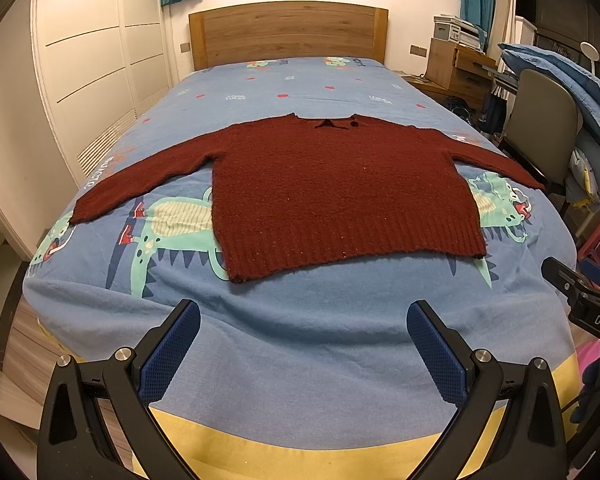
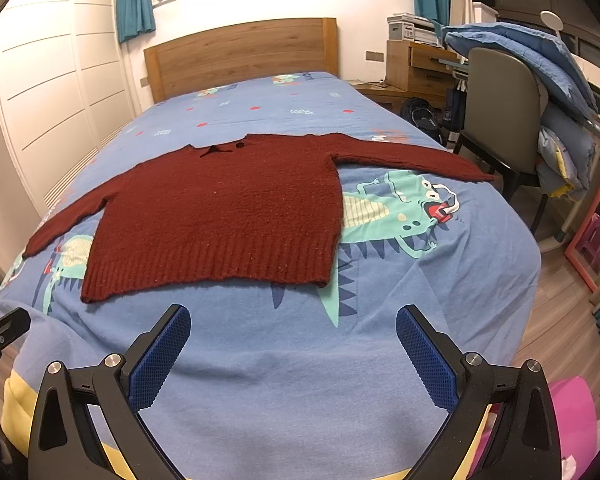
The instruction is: Fold small clothes
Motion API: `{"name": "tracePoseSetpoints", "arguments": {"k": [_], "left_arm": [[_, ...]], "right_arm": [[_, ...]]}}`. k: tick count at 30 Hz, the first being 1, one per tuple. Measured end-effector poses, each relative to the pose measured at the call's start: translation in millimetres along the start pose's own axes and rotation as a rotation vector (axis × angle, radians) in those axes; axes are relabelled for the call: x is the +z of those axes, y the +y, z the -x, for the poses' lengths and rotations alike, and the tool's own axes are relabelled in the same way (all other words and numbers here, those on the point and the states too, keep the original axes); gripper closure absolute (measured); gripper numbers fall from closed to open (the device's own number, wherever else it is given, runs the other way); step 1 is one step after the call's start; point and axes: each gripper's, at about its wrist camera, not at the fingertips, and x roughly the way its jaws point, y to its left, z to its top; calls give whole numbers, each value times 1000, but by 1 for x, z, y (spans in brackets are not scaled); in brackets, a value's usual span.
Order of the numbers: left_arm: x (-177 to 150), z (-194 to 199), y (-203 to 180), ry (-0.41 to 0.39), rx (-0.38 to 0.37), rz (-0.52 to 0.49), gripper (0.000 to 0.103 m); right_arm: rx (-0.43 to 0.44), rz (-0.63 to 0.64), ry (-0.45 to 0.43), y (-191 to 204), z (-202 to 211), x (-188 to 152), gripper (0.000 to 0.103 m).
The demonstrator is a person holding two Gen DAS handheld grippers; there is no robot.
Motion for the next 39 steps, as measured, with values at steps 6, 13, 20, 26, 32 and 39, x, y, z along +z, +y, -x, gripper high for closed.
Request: {"name": "tracePoseSetpoints", "arguments": {"k": [6,13,20,26,32,39], "left_arm": [[-1,0,-2,-4,-9,-8,1],[1,-2,-1,6,-14,-6,1],[2,-4,-1,18,-22,-10,1],[1,-8,-3,30,-32,-23,1],[3,-12,-1,36,-33,-22,1],[4,-20,2,58,-43,-16,1]], "right_arm": [[-1,1,2,-1,-1,0,0],[-5,3,8,0,-2,0,0],[-8,2,10,0,-2,0,0],[-12,-1,15,-1,-5,0,0],[-22,-2,23,-2,-7,2,0],[-34,-5,44,-3,-13,2,0]]}}
